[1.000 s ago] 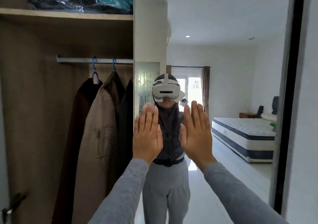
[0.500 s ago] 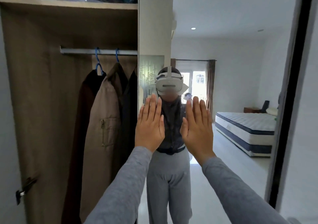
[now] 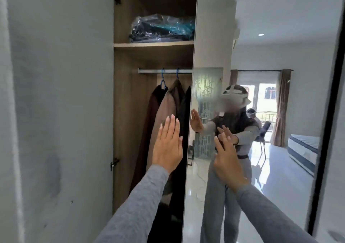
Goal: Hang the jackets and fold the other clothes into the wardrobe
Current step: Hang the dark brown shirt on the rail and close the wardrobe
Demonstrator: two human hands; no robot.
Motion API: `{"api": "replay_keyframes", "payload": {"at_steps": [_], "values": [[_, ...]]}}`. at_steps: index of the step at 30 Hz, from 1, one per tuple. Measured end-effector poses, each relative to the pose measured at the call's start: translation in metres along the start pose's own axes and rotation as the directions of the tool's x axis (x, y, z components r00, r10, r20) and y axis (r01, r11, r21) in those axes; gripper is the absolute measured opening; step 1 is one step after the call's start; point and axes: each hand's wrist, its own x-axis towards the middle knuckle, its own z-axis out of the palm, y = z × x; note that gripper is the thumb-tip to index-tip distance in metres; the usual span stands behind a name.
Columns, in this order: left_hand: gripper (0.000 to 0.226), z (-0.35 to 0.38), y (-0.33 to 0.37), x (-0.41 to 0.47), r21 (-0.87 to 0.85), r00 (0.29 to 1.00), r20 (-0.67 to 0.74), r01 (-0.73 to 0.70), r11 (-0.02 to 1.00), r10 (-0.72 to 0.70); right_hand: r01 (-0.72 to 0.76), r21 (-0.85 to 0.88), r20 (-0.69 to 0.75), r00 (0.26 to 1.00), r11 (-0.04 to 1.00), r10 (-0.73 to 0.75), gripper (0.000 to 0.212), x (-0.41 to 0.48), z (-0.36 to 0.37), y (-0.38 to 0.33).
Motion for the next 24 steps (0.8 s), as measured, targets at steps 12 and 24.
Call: {"api": "replay_keyframes", "payload": {"at_steps": [12,24], "values": [[0.053,-0.156,-0.1,-0.11,0.204,0.997,-0.016,0.082,0.976,-0.08,0.123,0.192,0.181,0.971,0.974,-0.158,0.052,-0.066,0.024,-0.182],[0.058,-0.245,-0.267,-0.122,0.01,0.963,-0.091,0.256,0.967,-0.254,0.456,0.477,-0.077,0.873,0.751,-0.482,0.053,0.0,0.009,-0.465]]}}
